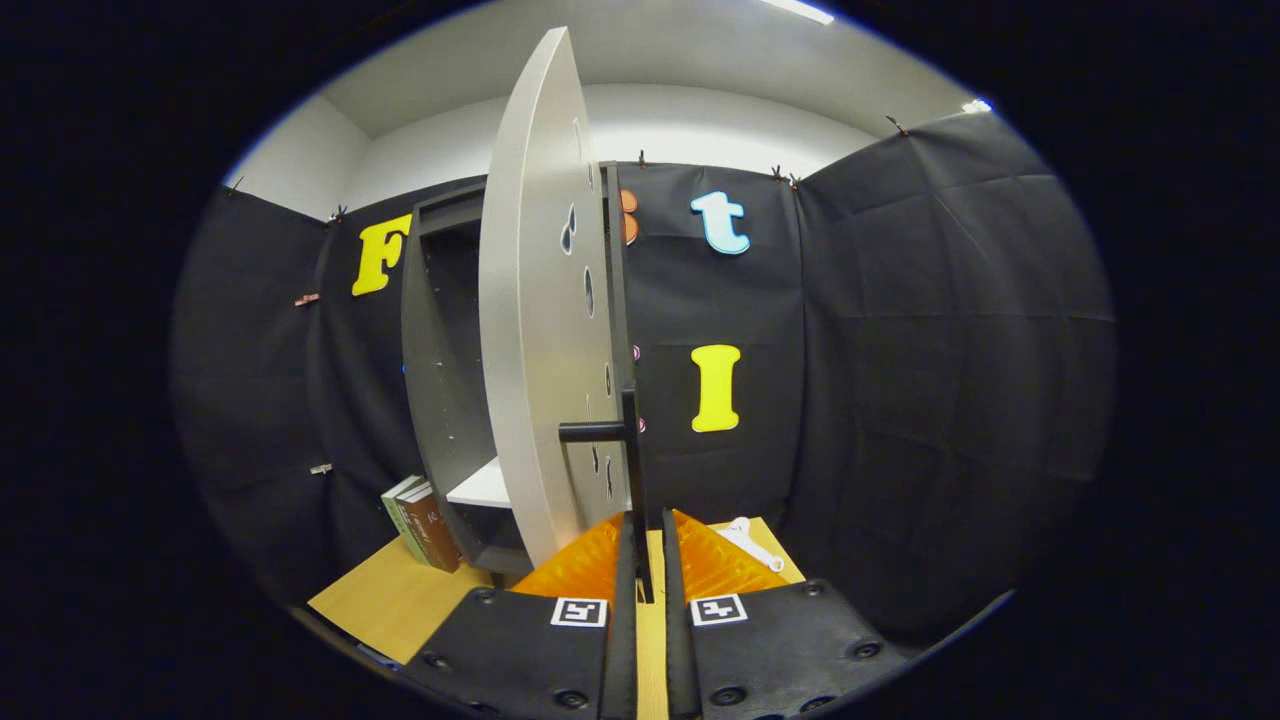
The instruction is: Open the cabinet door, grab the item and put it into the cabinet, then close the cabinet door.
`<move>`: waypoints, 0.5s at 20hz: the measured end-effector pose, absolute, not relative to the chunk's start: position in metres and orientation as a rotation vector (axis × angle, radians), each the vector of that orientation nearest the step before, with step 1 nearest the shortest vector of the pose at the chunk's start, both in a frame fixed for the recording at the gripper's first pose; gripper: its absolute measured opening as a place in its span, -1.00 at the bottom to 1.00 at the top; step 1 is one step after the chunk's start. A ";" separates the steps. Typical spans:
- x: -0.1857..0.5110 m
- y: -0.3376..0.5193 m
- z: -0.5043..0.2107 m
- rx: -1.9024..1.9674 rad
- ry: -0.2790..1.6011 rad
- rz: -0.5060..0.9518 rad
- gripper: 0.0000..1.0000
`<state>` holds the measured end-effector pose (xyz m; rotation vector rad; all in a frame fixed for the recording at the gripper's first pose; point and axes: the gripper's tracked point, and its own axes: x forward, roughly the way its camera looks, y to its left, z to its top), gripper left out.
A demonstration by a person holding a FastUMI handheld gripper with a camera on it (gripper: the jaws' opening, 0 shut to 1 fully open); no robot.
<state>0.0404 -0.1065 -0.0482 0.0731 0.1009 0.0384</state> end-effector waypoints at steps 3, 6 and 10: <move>0.038 -0.108 -0.048 0.074 0.102 0.032 -0.69; 0.024 -0.112 -0.042 0.073 0.096 0.000 -0.49; -0.006 -0.110 -0.029 0.046 0.059 -0.052 0.17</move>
